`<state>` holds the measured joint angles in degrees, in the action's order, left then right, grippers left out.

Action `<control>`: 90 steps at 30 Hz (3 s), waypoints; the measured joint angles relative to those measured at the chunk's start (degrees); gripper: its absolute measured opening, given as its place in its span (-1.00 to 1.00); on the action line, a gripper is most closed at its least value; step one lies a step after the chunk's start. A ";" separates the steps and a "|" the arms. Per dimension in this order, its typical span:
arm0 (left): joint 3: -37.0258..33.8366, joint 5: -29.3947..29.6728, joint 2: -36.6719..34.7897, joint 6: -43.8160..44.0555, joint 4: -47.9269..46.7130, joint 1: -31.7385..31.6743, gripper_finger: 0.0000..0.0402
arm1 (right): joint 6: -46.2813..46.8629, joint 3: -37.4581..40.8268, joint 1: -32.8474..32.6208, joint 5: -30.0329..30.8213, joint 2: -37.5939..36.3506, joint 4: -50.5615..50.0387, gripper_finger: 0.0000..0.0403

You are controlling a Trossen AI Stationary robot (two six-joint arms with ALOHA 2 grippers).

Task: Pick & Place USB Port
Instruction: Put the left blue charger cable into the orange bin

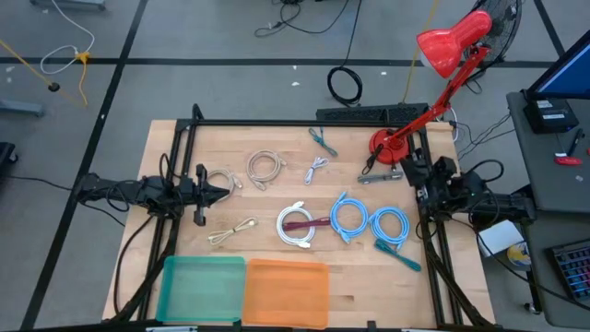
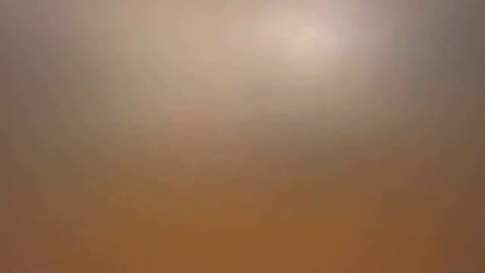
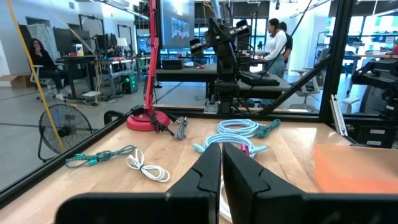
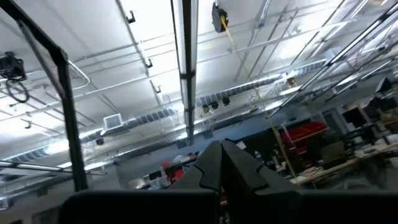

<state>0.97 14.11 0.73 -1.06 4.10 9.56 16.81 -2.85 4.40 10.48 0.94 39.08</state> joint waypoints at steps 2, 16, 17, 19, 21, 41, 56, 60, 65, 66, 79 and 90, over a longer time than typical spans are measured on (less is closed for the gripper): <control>-0.01 -0.02 0.01 0.01 -0.01 0.00 -0.89 | -2.03 0.00 0.02 0.34 -0.01 -0.30 -1.00; -0.02 -0.02 0.00 0.00 0.00 0.00 -0.89 | -4.62 -0.02 0.01 2.98 0.01 -2.92 -1.00; -0.01 -0.02 0.00 0.00 -0.02 0.00 -0.89 | -3.62 -0.02 0.00 2.93 0.01 -2.97 -1.00; -0.02 -0.02 0.01 0.00 0.00 0.00 -0.89 | -2.59 -0.02 0.00 2.88 0.01 -4.62 -1.00; 0.00 -0.02 0.02 0.00 -0.02 0.00 -0.89 | -2.51 -0.03 0.00 2.87 0.01 -6.97 -1.00; 0.07 -7.84 0.01 8.62 26.71 -0.12 -0.89 | -5.30 -0.04 0.04 6.23 0.03 -11.13 -1.00; 33.39 3.64 24.54 -4.08 -7.33 -0.22 -0.89 | -5.95 -0.04 0.10 11.23 5.39 -10.55 -1.00; 35.78 22.18 34.39 0.37 -17.03 -1.54 -0.89 | -6.88 -0.16 0.11 14.85 8.94 -10.53 -0.96; 35.74 29.31 43.29 4.20 -17.38 -6.87 -0.89 | -4.85 -2.15 0.53 16.72 18.43 -12.70 -0.70; 35.76 28.77 44.16 4.76 -16.83 -7.94 -0.89 | -4.16 -3.02 0.81 16.60 21.00 -12.95 -0.63; 35.77 17.02 46.18 10.02 -21.47 -14.47 -0.89 | -4.05 -22.41 7.91 16.50 54.72 -16.19 0.01; 35.76 10.89 46.18 12.20 -26.69 -14.42 -0.89 | -5.79 -44.57 16.84 16.30 82.02 -27.08 0.05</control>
<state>36.73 25.00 46.92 11.14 -22.59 -4.86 11.01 -47.42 21.24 26.79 82.96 12.01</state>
